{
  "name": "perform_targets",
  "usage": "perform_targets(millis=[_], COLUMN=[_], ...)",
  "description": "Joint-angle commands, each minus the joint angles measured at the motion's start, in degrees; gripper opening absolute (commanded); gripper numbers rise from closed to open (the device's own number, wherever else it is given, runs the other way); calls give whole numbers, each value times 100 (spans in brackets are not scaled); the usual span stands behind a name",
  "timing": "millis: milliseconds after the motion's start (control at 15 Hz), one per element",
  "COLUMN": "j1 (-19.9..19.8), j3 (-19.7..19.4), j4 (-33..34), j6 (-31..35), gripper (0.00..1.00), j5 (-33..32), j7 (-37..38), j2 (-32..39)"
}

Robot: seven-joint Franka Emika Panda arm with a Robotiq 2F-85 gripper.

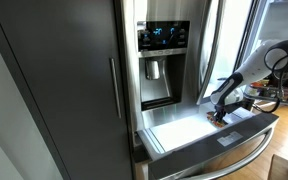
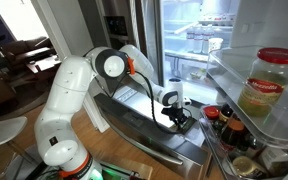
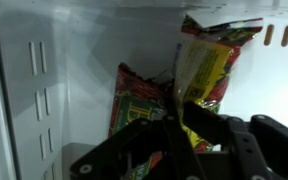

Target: Take a packet out of the freezer drawer and put it in the refrigerator then close the drawer

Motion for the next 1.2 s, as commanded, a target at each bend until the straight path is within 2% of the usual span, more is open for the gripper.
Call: perform_targets(millis=[0, 400, 1000, 1067, 1133], j1=[-169, -227, -118, 12, 26], j3=[169, 352, 251, 164, 147], j4=[-172, -537, -1226, -907, -939], j6=[14, -78, -88, -31, -28], gripper=[0, 1, 1, 1, 6], j5=[175, 328, 795, 648, 664], j7=[-321, -679, -604, -504, -511], j2=[-224, -731, -1993, -1553, -1657])
